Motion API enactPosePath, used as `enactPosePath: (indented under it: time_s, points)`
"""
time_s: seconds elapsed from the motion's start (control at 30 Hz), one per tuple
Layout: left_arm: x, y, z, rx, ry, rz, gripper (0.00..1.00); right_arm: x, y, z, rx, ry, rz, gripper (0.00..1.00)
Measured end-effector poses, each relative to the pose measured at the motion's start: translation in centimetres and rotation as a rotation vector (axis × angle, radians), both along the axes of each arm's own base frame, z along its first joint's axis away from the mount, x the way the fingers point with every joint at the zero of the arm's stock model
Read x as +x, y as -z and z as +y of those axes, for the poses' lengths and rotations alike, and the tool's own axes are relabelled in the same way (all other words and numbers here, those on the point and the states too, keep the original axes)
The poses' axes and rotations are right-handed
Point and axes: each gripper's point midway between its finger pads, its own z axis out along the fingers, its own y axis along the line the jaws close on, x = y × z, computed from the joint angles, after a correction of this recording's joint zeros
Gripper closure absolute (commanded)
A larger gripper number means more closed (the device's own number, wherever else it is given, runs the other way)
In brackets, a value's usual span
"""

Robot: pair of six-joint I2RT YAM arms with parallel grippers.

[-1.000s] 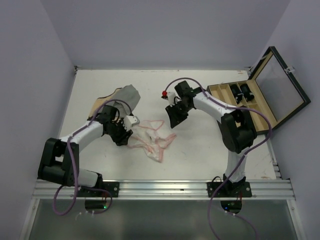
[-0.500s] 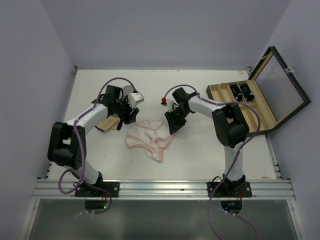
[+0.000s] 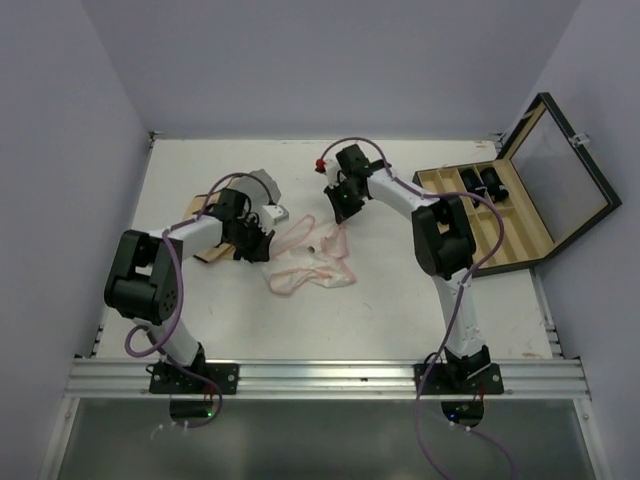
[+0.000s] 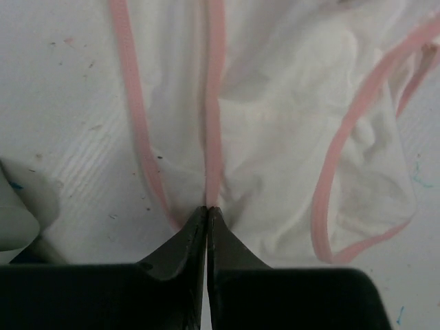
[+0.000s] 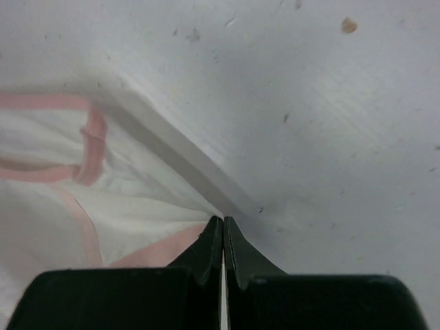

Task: Roll the underwear
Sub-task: Move the underwear to the center of the board

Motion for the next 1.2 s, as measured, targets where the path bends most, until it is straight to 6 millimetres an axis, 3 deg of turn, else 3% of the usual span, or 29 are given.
enactPosePath:
  time_s: [0.03, 0.1, 0.13, 0.2, 0.27, 0.33, 0.43, 0.53, 0.63, 0.73, 0.83, 0.97, 1.07, 1.17, 1.2]
  points:
    - [-0.5, 0.1, -0.2, -0.014, 0.008, 0.009, 0.9, 1.2, -0.3, 0.3, 0.006, 0.006, -0.029, 0.97]
    - [-1.7, 0.1, -0.7, -0.04, 0.033, 0.023, 0.8, 3.4, -1.1, 1.2, 0.03, 0.016, -0.075, 0.82]
    - [-2.6, 0.0, -1.1, -0.051, 0.053, 0.031, 0.65, 4.1, -1.6, 1.6, 0.045, 0.02, -0.09, 0.65]
    - [-4.0, -0.2, -1.9, -0.062, 0.086, 0.042, 0.55, 5.3, -2.8, 2.4, 0.068, 0.023, -0.117, 0.51]
    - [-5.7, -0.9, -2.6, -0.066, 0.118, 0.054, 0.52, 5.5, -4.1, 2.6, 0.084, 0.026, -0.135, 0.45]
    - [-6.3, -2.2, -3.1, -0.077, 0.129, 0.034, 0.48, 4.8, -5.2, 2.1, 0.085, 0.028, -0.134, 0.44]
    - [-5.0, -4.8, -3.3, -0.089, 0.096, -0.05, 0.46, 2.1, -7.4, 0.2, 0.089, 0.031, -0.108, 0.5]
    - [-1.8, -7.0, -3.8, -0.085, 0.056, -0.127, 0.46, -0.7, -10.2, -2.0, 0.113, 0.034, -0.09, 0.55]
    - [2.6, -8.2, -4.6, -0.075, 0.013, -0.185, 0.46, -2.8, -11.3, -3.3, 0.141, 0.033, -0.068, 0.6]
    - [6.1, -7.2, -5.3, -0.064, -0.027, -0.187, 0.46, -4.9, -9.2, -3.6, 0.138, 0.027, 0.002, 0.6]
    - [8.3, -4.7, -5.8, -0.045, -0.057, -0.145, 0.47, -7.1, -5.0, -3.8, 0.111, 0.027, 0.127, 0.59]
    - [8.6, -1.9, -5.8, -0.031, -0.078, -0.087, 0.47, -9.0, -1.0, -4.2, 0.077, 0.033, 0.237, 0.59]
    - [8.7, -1.0, -5.9, -0.031, -0.087, -0.071, 0.51, -9.5, 0.2, -4.4, 0.068, 0.03, 0.267, 0.65]
    - [8.8, -0.5, -6.0, -0.03, -0.093, -0.062, 0.67, -9.6, 0.4, -4.5, 0.064, 0.02, 0.266, 0.81]
    - [8.9, -0.4, -6.0, -0.03, -0.094, -0.061, 0.79, -9.7, 0.5, -4.5, 0.063, 0.017, 0.266, 0.9]
